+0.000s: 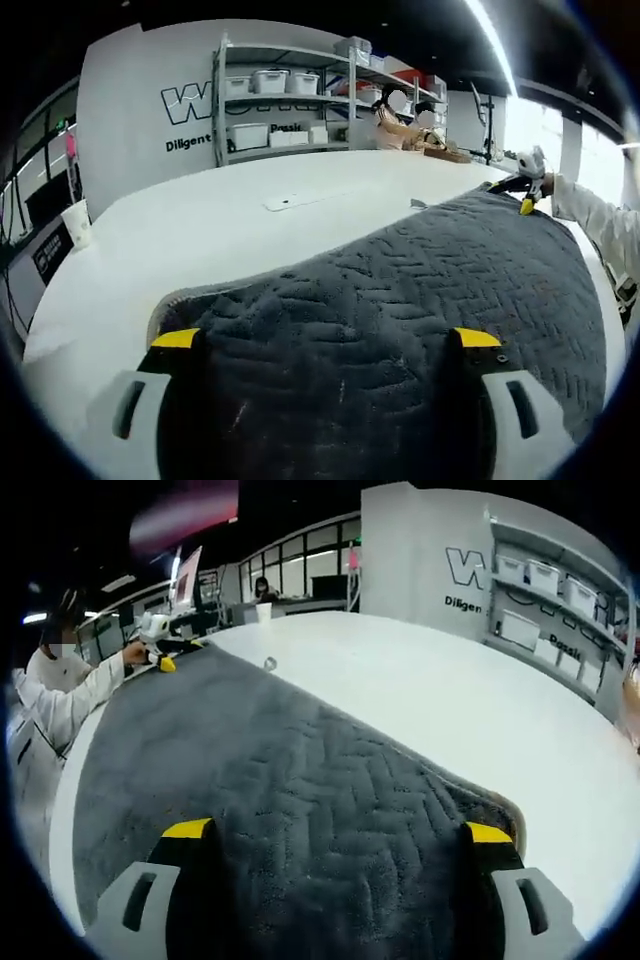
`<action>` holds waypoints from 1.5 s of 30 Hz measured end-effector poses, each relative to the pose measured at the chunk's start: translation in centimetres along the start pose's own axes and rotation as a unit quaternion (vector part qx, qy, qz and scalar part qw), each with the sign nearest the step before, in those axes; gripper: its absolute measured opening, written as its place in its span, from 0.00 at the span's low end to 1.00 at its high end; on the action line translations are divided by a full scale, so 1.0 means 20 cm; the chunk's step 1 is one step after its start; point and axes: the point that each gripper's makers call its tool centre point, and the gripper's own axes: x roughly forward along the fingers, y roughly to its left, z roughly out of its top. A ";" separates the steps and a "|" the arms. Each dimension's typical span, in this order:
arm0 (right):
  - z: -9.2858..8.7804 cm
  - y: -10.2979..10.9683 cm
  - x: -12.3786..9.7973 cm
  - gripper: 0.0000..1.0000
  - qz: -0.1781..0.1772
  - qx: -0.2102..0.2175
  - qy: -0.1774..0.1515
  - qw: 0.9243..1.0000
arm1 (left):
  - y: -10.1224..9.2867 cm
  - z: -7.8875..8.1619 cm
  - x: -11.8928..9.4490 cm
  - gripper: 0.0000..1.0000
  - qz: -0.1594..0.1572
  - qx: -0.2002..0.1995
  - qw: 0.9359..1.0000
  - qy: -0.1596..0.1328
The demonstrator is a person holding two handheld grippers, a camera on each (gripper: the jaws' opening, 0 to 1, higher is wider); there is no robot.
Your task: Open the folded towel by lifting each exposed corner and separating the folded layers until the towel lies flat within the target outline without major curled edges
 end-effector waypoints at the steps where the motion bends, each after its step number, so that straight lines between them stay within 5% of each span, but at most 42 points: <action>1: 0.00 0.00 0.00 1.00 0.001 0.000 0.000 1.000 | 0.00 0.00 0.00 0.99 0.000 0.000 1.000 0.000; 45: 0.01 0.02 -0.01 1.00 0.017 0.004 0.006 1.000 | 0.06 0.02 0.00 0.99 0.000 -0.015 1.000 -0.012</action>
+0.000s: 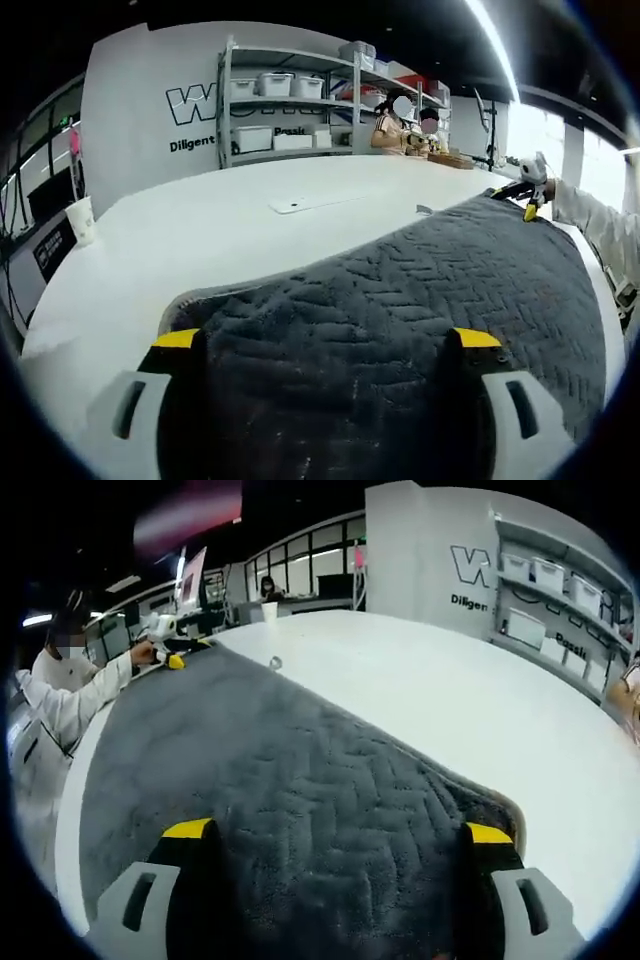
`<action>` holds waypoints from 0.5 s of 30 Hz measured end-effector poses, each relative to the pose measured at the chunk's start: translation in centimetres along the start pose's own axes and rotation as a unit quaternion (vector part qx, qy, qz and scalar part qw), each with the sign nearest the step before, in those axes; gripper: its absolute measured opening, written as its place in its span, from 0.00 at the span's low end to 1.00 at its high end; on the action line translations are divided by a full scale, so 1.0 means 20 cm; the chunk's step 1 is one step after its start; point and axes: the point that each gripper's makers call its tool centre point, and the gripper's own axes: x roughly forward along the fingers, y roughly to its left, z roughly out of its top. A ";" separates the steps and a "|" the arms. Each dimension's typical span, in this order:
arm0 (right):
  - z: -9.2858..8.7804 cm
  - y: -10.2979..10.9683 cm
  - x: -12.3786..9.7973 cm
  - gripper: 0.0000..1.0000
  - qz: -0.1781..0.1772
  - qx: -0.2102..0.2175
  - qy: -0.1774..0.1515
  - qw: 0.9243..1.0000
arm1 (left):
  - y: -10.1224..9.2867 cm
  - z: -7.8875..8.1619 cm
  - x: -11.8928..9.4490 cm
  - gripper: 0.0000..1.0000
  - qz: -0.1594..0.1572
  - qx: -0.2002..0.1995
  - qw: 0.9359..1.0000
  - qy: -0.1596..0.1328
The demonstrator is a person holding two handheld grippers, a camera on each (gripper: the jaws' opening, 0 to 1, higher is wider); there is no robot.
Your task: Open the folded towel by lifting each exposed corner and separating the folded layers until the towel lies flat within the target outline without major curled edges
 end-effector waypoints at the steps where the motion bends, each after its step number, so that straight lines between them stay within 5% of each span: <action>1: 0.01 0.00 0.00 1.00 0.002 0.005 -0.003 1.000 | -0.01 0.01 0.00 0.99 -0.008 -0.006 1.000 -0.004; 11: 0.04 0.01 -0.02 1.00 0.004 0.011 -0.017 1.000 | -0.03 0.10 -0.02 0.99 -0.012 0.002 1.000 -0.025; 15: 0.08 -0.01 -0.03 1.00 -0.009 0.015 -0.027 0.999 | 0.00 0.08 0.02 0.99 -0.006 0.016 1.000 0.002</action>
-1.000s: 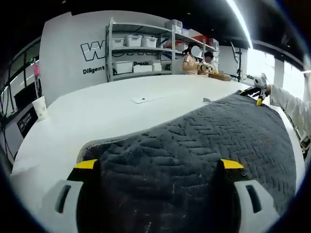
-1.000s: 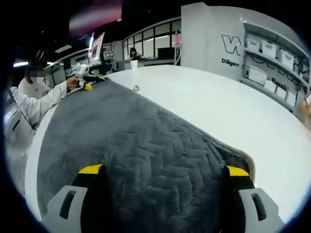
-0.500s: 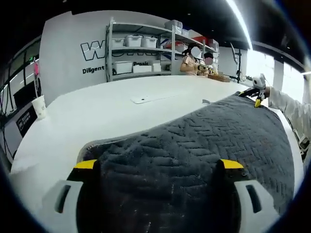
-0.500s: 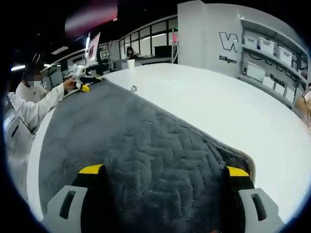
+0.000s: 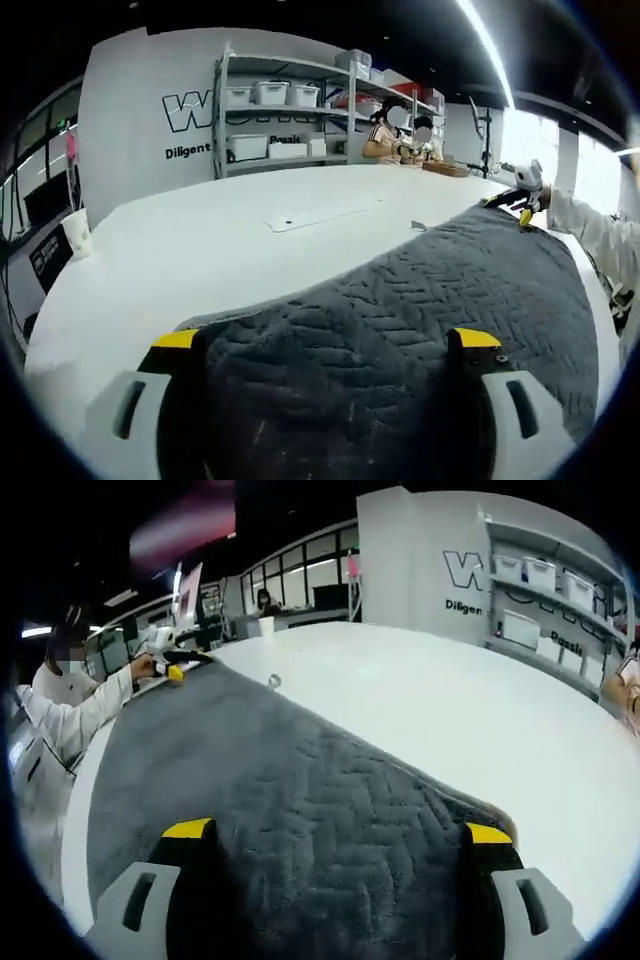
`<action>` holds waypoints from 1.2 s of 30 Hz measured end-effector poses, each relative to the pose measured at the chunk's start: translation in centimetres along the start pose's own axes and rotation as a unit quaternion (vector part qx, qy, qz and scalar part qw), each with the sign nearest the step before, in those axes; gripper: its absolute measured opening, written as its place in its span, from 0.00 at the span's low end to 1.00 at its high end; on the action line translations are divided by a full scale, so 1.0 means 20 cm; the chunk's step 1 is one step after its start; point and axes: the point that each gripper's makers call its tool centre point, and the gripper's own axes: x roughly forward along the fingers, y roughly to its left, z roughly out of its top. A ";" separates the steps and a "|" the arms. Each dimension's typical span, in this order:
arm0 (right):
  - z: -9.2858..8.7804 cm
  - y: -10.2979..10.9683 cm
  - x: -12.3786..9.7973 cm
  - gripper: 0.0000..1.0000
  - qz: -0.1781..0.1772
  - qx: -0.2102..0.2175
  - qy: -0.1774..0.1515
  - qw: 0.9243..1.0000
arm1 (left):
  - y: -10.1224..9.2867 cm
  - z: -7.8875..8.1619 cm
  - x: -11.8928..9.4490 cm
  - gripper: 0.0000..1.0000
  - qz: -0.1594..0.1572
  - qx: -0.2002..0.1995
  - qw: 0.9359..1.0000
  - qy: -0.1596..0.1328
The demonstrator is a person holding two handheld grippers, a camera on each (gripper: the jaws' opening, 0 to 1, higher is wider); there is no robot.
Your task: Open the folded towel by lifting each exposed corner and separating the folded layers until the towel lies flat within the target outline without major curled edges
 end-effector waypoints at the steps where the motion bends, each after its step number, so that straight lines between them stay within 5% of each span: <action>1: 0.01 -0.03 0.00 1.00 -0.011 -0.001 -0.005 1.000 | 0.00 0.00 0.01 0.99 0.001 0.002 1.000 0.003; 12: -0.03 -0.18 -0.01 1.00 -0.064 -0.005 -0.002 0.998 | 0.03 -0.05 0.06 0.99 0.003 0.000 1.000 0.021; 18: -0.08 -0.18 0.04 1.00 -0.049 0.016 0.006 0.999 | 0.04 -0.05 0.06 0.99 0.004 -0.002 1.000 0.021; 28: -0.01 -0.12 0.00 1.00 -0.036 0.005 -0.020 0.999 | 0.05 -0.05 0.07 0.99 0.006 -0.003 1.000 0.020; 33: -0.07 -0.10 0.05 1.00 -0.021 0.008 0.006 1.000 | 0.05 -0.05 0.07 0.99 0.008 -0.003 1.000 0.019; 36: -0.05 -0.11 0.04 1.00 -0.025 0.016 -0.006 1.000 | 0.05 -0.05 0.08 0.99 0.010 -0.006 1.000 0.015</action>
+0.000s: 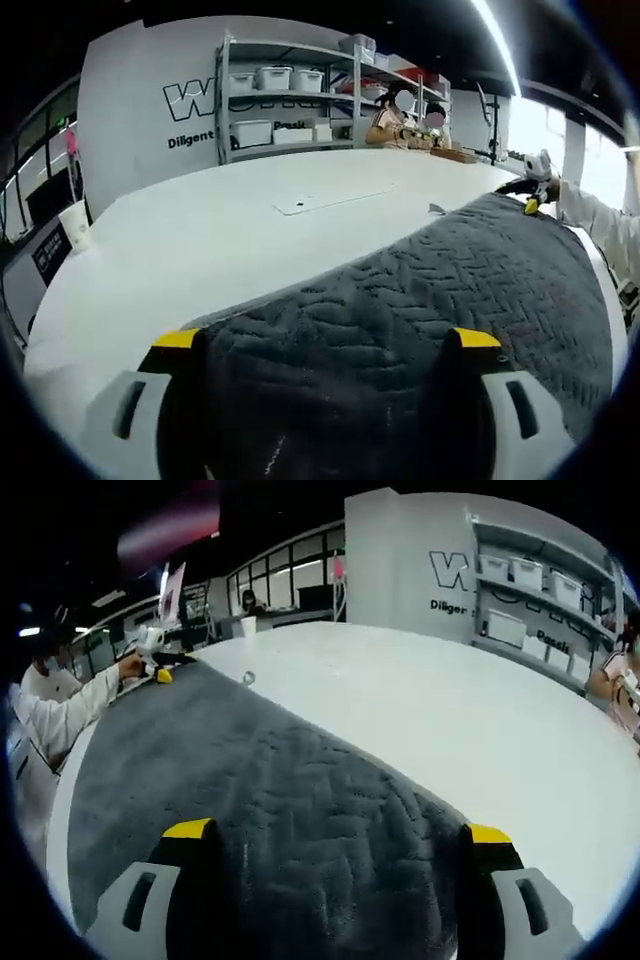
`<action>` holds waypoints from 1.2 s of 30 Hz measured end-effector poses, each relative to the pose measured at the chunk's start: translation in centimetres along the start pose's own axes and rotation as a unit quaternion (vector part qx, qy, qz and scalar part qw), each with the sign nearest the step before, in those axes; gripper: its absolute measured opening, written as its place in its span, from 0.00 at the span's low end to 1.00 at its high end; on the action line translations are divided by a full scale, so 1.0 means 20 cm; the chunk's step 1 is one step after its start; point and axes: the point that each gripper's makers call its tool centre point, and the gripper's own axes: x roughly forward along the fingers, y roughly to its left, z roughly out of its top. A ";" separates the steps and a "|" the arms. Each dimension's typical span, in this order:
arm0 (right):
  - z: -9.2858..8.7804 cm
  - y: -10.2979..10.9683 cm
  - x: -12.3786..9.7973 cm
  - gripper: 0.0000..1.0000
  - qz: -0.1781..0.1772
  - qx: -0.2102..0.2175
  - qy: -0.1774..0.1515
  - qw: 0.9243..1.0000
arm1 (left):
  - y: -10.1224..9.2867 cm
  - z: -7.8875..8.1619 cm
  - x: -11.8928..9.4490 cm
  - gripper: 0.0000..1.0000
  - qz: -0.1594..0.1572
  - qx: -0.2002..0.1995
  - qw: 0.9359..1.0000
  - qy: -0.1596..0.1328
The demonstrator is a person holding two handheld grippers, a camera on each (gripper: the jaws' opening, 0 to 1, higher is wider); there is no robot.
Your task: Open the folded towel by lifting each exposed corner and separating the folded layers until the towel lies flat within the target outline without major curled edges
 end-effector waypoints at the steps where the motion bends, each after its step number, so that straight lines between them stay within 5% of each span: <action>1: 0.00 0.00 0.00 1.00 0.001 -0.002 0.002 1.000 | 0.00 0.00 0.00 0.99 0.001 -0.001 1.000 -0.001; 8: -0.03 -0.01 0.01 1.00 -0.010 -0.031 0.019 0.999 | 0.03 0.01 0.01 0.99 0.005 -0.008 1.000 -0.008; 36: -0.02 -0.03 0.00 1.00 0.003 -0.028 -0.001 1.000 | 0.04 0.00 -0.01 0.93 0.003 -0.004 1.000 -0.013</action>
